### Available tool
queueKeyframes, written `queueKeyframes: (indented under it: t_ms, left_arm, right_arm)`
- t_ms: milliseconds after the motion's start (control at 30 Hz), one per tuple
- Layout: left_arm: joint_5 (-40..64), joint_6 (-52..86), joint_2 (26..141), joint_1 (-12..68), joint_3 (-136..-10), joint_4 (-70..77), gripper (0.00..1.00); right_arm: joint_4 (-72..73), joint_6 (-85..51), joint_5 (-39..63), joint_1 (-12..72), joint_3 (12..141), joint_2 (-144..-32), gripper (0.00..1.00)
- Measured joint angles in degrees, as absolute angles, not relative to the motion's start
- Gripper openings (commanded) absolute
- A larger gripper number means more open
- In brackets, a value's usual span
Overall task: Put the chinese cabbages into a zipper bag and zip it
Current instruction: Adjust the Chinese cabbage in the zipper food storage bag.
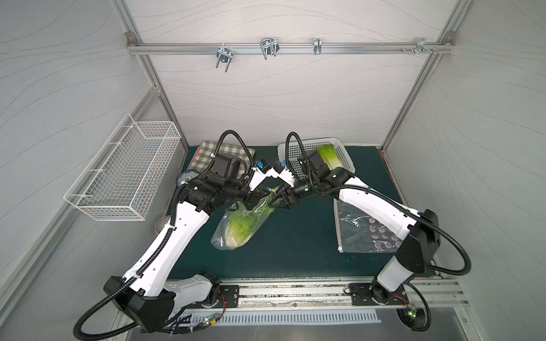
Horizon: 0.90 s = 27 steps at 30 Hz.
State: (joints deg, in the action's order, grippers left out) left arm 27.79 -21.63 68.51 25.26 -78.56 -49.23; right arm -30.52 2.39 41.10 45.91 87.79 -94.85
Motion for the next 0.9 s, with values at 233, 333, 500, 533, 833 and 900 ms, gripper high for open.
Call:
queueKeyframes:
  t_ms: [233, 333, 500, 533, 833, 900]
  left_arm:
    - [27.57, -21.80, 68.18, 25.30, -78.56, -50.26, 0.00]
    - [27.57, -21.76, 67.48, 25.30, -78.04, -49.93, 0.00]
    - [26.41, -21.82, 67.22, 25.23, -76.60, -50.17, 0.00]
    - [26.00, -21.85, 67.22, 25.21, -76.42, -50.33, 0.00]
    - [25.04, -22.37, 65.93, 25.02, -76.34, -50.57, 0.00]
    - [25.04, -22.37, 65.71, 25.02, -76.69, -50.65, 0.00]
  right_arm:
    - [-30.06, 1.50, 42.70, 45.34, 87.83, -94.85, 0.75]
    - [-28.47, 0.23, 43.94, 45.34, 88.09, -95.70, 0.77]
    - [-26.55, -1.54, 45.28, 45.54, 89.17, -99.81, 0.79]
    - [-26.44, -1.76, 45.41, 45.54, 89.17, -100.29, 0.79]
    - [-27.20, -3.68, 46.70, 44.14, 89.19, -97.12, 0.79]
    - [-28.56, -3.42, 46.98, 43.09, 89.30, -95.29, 0.78]
